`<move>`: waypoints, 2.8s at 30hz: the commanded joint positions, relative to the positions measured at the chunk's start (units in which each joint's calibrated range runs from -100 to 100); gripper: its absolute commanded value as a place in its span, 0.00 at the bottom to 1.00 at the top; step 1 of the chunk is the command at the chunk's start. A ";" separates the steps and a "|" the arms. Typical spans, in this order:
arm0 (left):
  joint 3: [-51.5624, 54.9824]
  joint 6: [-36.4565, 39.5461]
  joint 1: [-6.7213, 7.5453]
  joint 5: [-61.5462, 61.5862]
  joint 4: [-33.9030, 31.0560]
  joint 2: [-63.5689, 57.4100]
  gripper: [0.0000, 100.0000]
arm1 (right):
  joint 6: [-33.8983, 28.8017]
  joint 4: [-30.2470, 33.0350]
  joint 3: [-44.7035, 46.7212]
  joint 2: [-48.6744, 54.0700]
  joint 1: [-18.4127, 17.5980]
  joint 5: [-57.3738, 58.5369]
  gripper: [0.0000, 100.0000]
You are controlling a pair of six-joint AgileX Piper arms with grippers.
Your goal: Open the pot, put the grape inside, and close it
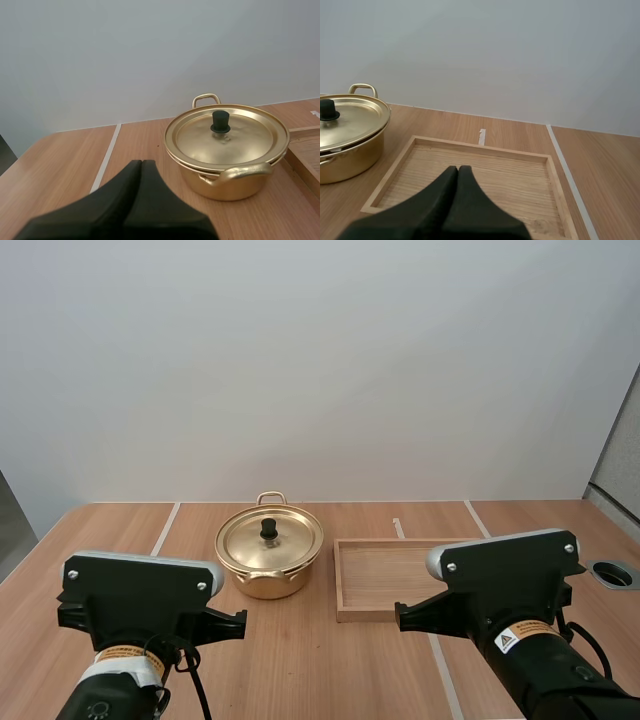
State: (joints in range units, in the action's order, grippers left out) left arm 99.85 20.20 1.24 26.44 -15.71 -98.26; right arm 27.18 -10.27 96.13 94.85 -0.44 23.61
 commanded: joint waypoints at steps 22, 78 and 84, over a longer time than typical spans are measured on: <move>0.15 0.36 -0.09 2.87 0.85 -0.35 0.00 | 0.42 -0.09 0.12 0.31 0.93 5.72 0.00; 0.15 0.37 -0.09 2.87 0.75 -0.35 0.00 | 1.07 -0.17 3.87 5.15 0.93 8.13 0.00; 0.15 0.37 -0.09 2.87 0.75 -0.35 0.00 | 1.07 -0.17 3.87 5.15 0.93 8.18 0.00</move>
State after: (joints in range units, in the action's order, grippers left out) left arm 100.00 20.30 1.24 29.94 -15.71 -98.26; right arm 28.55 -10.26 100.00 99.64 0.33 32.37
